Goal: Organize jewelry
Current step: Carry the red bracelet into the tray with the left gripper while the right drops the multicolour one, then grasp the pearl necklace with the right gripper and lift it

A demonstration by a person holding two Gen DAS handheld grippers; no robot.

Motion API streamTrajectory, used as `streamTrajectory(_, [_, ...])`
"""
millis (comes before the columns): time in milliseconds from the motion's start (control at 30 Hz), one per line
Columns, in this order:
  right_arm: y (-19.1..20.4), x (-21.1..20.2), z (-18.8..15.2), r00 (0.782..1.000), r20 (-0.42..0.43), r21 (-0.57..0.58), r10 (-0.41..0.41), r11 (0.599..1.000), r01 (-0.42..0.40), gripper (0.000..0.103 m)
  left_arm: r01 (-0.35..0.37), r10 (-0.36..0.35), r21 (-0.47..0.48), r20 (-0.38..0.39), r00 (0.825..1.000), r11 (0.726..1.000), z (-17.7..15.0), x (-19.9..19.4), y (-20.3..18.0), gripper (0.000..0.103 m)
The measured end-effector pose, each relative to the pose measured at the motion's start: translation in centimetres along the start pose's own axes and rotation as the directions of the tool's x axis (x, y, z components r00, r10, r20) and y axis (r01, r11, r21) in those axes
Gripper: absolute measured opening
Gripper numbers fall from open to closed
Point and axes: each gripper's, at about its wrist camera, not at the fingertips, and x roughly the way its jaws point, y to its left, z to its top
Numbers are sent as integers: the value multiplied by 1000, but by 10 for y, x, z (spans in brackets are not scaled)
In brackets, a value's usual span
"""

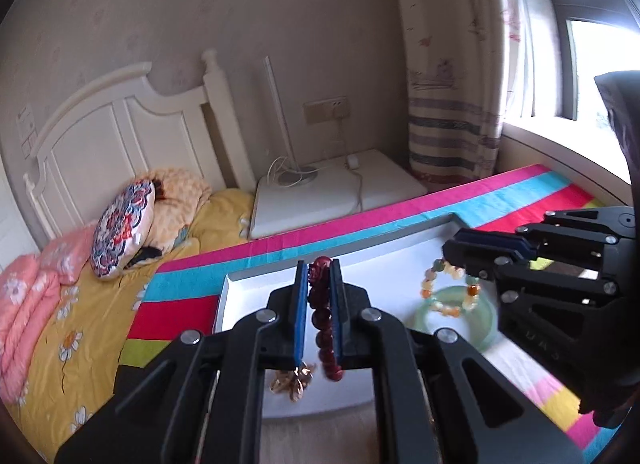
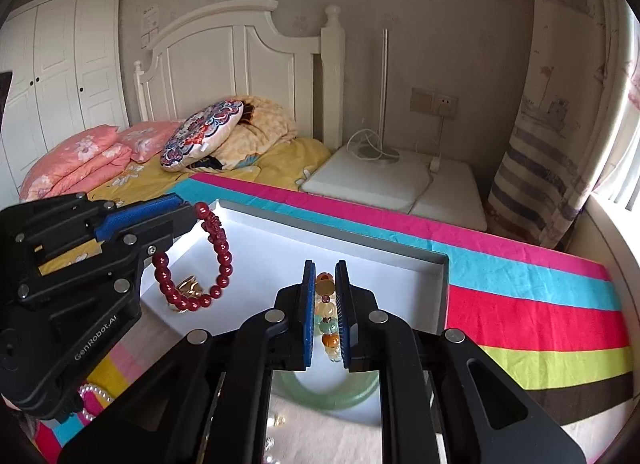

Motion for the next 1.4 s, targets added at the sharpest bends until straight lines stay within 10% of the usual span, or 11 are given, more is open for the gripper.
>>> streamTrajectory(400, [-27,52,14,992,-105,79,-69,994,77,14,-61,57,-38,-96,994,997,-6,48,22,13])
streamTrajectory(533, [-37,42,7,994,-86,104,-63,992,71,45,-90,87,-40,-67,994,995,-12,38,32,76])
streamTrajectory(733, [-42,11,3,998,-32,109,-59,992,62,46,-147,145,-41,-41,989,988,-15,10,45,89])
streamTrajectory(933, [-30,-41,-1,997,64,103,-43,994,36,49,-211,233,-159,138,963,965,-20,-65,64,100])
streamTrajectory(1067, [-4,-91,-17,979,190,38,-68,997,62,79,-158,224,-227,300,927,961,-46,-127,70,101])
streamTrajectory(1167, [13,-114,-37,973,225,-1,-47,999,48,84,-110,175,-229,284,943,967,-64,-147,70,101])
streamTrajectory(1400, [21,-93,-89,1000,21,47,18,999,-19,84,15,18,-292,111,994,956,-114,-157,74,101])
